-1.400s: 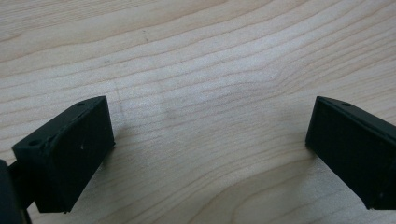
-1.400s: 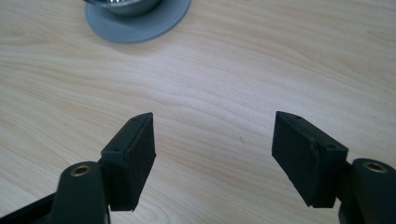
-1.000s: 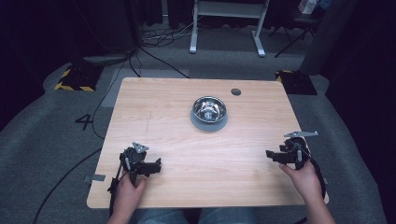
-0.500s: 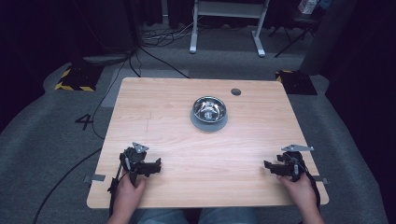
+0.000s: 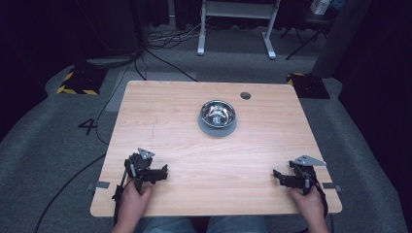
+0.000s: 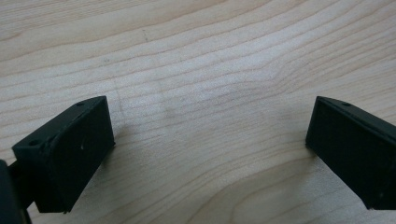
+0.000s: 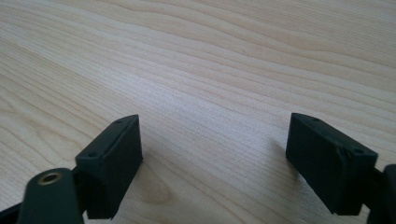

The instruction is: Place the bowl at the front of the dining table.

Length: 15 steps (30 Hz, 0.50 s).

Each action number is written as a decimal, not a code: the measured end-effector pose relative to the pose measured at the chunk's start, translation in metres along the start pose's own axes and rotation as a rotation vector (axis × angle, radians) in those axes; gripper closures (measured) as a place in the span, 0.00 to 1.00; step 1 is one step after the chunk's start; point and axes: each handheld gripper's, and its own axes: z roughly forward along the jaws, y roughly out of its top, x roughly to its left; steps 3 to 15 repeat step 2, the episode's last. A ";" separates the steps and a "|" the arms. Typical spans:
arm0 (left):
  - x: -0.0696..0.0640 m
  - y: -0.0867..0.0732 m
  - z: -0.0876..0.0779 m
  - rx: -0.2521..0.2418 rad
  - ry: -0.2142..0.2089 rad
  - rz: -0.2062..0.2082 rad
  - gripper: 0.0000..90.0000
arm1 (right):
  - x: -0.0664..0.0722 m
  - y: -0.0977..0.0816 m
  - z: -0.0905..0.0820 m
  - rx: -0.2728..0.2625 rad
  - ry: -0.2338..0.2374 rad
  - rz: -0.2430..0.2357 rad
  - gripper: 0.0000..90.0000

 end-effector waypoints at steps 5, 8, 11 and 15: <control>0.000 0.000 0.000 -0.001 0.000 0.001 0.01 | 0.000 0.000 0.000 0.001 -0.001 0.001 0.18; 0.000 0.000 0.000 -0.001 0.000 0.001 0.01 | 0.000 0.000 0.000 0.001 -0.001 0.001 0.18; 0.000 0.000 0.000 -0.001 0.000 0.001 0.01 | 0.000 0.000 0.000 0.001 -0.001 0.001 0.18; 0.000 0.000 0.000 -0.001 0.000 0.001 0.01 | 0.000 0.000 0.000 0.001 -0.001 0.001 0.18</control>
